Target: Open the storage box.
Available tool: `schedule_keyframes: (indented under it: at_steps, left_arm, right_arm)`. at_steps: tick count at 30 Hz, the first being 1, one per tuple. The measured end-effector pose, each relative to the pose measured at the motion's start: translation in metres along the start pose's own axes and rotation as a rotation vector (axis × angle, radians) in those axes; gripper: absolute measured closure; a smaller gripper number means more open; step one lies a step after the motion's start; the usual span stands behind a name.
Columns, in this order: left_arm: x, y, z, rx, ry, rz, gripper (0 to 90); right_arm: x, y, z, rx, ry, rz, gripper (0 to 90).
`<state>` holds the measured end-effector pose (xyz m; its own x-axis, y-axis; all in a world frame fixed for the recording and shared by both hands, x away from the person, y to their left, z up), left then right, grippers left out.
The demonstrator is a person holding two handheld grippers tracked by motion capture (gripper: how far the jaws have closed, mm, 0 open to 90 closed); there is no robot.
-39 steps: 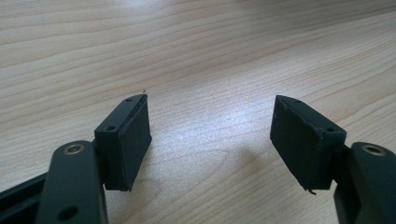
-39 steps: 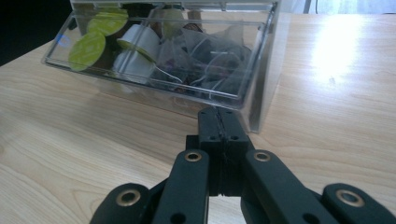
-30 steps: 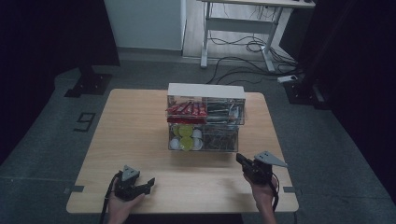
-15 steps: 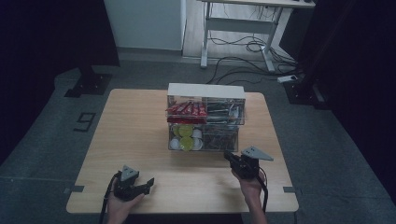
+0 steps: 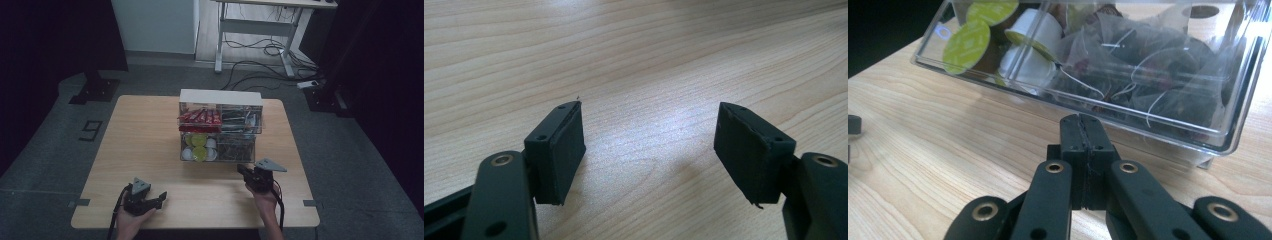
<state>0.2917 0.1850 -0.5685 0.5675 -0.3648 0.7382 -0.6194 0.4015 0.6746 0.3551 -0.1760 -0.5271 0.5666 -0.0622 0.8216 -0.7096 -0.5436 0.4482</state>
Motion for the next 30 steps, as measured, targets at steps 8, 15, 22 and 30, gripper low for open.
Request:
schedule_keyframes:
  at_steps: [8,15,22,30]
  left_arm:
    - [-0.001,-0.002,0.001,-0.005,-0.002,-0.006,28.4]
    - [-0.001,-0.003,0.001,-0.005,-0.003,-0.01,28.3]
    - [-0.002,-0.003,0.001,-0.006,-0.001,-0.014,28.2]
    - [-0.002,-0.002,-0.001,-0.003,0.002,-0.013,28.2]
  right_arm:
    - [-0.004,-0.006,0.007,-0.012,-0.008,-0.02,89.0]
    - [-0.003,-0.004,0.012,-0.018,-0.02,-0.002,89.0]
    - [-0.002,-0.002,0.018,-0.027,-0.028,0.008,89.0]
    - [0.005,0.006,0.014,-0.017,-0.03,0.044,88.9]
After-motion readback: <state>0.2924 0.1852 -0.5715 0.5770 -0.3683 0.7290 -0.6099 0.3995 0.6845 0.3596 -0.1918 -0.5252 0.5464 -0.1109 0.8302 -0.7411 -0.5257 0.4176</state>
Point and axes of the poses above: each handheld gripper's, and its own axes: y roughly backward along the jaws, x roughly out of its top, z roughly to its right, the point moved 4 cm from there along -y, roughly forward along the jaws, and after that the axes turned 10 degrees about -y, right-handed, at the moved point
